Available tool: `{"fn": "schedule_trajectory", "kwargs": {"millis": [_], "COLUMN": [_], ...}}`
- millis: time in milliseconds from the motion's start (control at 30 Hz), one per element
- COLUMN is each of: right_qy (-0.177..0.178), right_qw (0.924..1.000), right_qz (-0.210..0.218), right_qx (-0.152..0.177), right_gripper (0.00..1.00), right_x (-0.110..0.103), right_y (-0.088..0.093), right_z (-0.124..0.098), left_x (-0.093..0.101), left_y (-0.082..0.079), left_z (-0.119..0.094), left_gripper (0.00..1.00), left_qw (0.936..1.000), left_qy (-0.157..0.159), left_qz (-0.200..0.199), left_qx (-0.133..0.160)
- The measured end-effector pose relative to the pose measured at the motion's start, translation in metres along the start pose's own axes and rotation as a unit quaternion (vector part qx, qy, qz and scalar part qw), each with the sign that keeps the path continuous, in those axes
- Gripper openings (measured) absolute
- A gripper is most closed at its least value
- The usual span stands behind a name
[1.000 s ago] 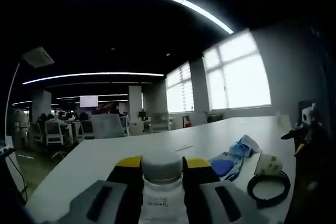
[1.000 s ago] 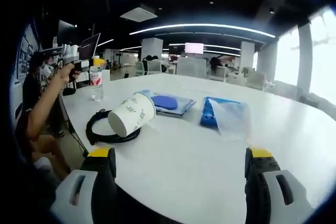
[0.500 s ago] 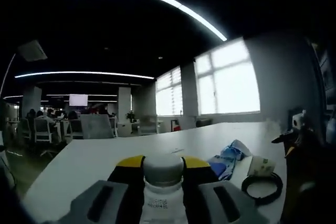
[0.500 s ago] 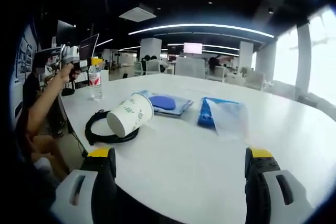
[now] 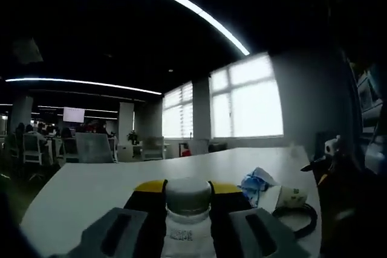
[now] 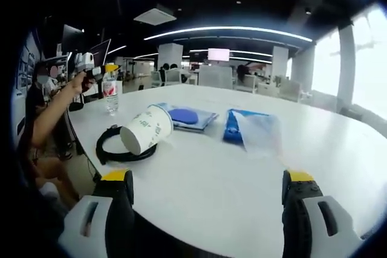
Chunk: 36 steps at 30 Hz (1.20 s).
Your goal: Arrange the tabletop items into an orderly group along one side of the table until the central work area is clear of visible clutter.
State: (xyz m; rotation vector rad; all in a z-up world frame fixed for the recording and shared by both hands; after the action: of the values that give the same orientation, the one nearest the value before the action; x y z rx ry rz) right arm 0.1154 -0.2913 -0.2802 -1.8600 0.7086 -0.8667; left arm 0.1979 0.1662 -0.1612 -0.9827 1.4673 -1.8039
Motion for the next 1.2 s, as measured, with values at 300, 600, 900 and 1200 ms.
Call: {"fn": "schedule_trajectory", "kwargs": {"millis": [300, 600, 900, 1200], "right_qy": [0.007, 0.011, 0.012, 0.016], "right_qw": [1.0, 0.9999, 0.9999, 0.9999], "right_qz": [0.0, -0.002, 0.002, 0.005], "right_qx": [0.0, -0.002, -0.003, -0.004], "right_gripper": [1.0, 1.0, 0.99, 0.99], "right_x": [0.006, 0.007, 0.009, 0.011], "right_y": [0.001, 0.003, 0.004, 0.005], "right_z": [-0.005, -0.009, -0.008, -0.011], "left_x": [0.009, 0.007, 0.007, -0.01], "left_y": [-0.015, -0.014, -0.004, 0.0], "left_z": [0.022, 0.039, 0.053, 0.058], "left_gripper": [0.23, 0.23, 0.23, 0.23], "left_qw": [0.9965, 0.9909, 0.979, 0.9708], "left_qy": [0.083, 0.134, 0.202, 0.238], "left_qz": [0.009, 0.012, 0.017, -0.013], "left_qx": [-0.007, -0.013, -0.025, -0.03]}}
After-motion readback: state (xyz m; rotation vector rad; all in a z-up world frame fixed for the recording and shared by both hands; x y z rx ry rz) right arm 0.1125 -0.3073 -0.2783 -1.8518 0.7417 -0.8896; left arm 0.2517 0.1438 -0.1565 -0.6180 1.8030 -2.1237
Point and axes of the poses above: the point that each gripper's makers call its tool centre point, and the gripper's own axes: z roughly forward along the fingers, x roughly to its right, y roughly out of its underside, the point moved 2 cm from there along -z, roughly backward along the fingers, and after that the axes turned 11 degrees about -z, right-handed, at the moved point
